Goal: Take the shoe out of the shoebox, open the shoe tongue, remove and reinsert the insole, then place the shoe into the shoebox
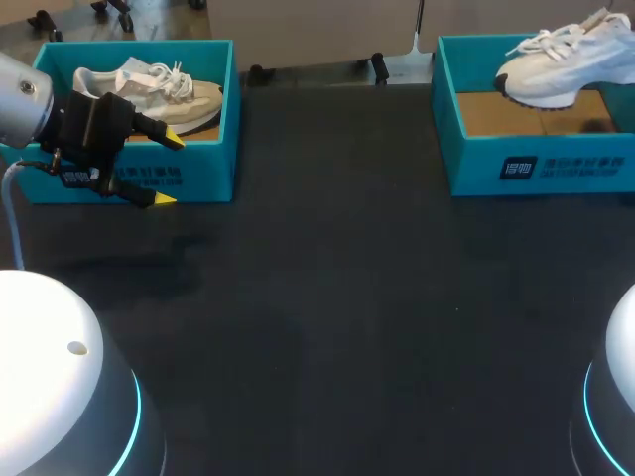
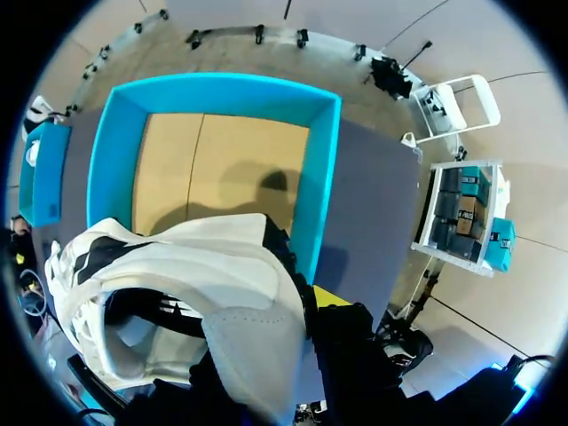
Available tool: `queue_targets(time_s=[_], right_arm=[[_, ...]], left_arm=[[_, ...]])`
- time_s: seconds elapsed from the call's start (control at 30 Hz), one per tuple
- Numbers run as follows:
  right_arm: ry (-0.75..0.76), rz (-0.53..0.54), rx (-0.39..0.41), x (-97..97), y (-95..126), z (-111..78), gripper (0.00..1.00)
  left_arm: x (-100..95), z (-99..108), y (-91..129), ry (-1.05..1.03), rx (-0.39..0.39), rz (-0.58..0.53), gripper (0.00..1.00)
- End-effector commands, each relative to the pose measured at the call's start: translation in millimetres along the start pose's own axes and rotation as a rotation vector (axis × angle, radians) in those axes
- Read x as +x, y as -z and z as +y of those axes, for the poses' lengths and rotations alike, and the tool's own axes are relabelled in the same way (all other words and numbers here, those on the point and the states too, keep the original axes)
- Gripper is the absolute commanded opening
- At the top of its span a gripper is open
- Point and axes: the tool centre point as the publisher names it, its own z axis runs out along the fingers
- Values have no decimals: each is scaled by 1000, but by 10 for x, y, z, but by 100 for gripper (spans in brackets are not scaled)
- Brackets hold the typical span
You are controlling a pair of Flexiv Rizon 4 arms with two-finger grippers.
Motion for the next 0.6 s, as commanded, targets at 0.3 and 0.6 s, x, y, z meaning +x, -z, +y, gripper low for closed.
queue_targets(time_s=[0.3,0.6], right_arm=[[-294,-7,-3,-91,-85,-165,0],[-295,-17,-34,-21,-109,-208,0]], left_arm=[[1,-2,-1,0,-3,1,100],[1,-2,-1,0,-3,1,100]])
